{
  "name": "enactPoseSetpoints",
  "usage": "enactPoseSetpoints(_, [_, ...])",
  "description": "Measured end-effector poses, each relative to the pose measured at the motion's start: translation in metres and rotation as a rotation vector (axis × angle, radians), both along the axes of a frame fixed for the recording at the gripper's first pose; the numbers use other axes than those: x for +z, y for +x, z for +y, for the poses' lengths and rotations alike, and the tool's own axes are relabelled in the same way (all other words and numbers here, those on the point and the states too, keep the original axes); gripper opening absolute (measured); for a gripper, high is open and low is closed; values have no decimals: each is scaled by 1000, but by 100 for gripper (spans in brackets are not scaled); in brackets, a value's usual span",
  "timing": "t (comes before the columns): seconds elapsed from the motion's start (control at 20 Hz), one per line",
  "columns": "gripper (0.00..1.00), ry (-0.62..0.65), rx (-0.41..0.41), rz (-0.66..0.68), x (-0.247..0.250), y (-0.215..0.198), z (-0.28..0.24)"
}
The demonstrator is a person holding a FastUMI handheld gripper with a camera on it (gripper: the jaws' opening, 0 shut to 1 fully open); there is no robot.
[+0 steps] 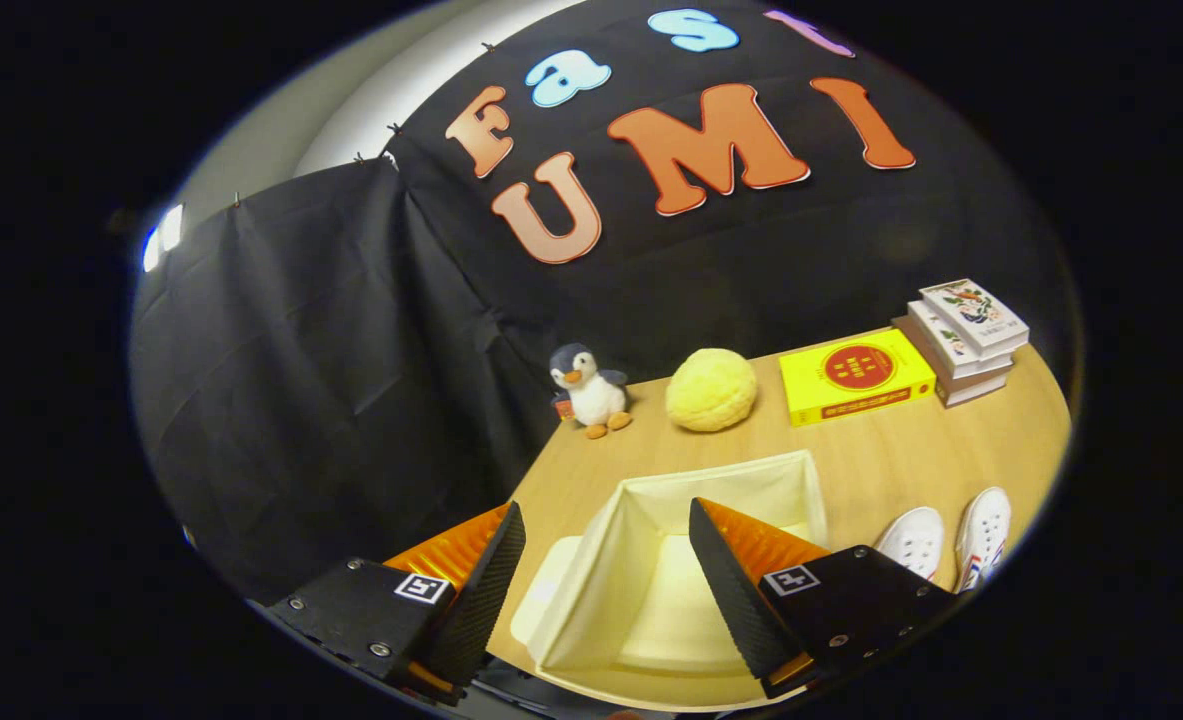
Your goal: Open the storage box then place both shoes into the box .Put the left shoe in first, then the right shoe, with the right side of both shoes facing outward in a uniform manner.
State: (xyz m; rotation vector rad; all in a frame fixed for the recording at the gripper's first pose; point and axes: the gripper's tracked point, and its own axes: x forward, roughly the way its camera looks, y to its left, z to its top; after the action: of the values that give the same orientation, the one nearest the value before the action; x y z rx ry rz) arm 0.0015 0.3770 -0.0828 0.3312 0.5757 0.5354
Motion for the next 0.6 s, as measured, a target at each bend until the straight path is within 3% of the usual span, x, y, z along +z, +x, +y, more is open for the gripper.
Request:
enactPoseSetpoints(0.4, [98, -207, -216, -16, -43, 13, -134])
enactPoseSetpoints(0.6, [98, -297, -272, 48, -84, 5, -184])
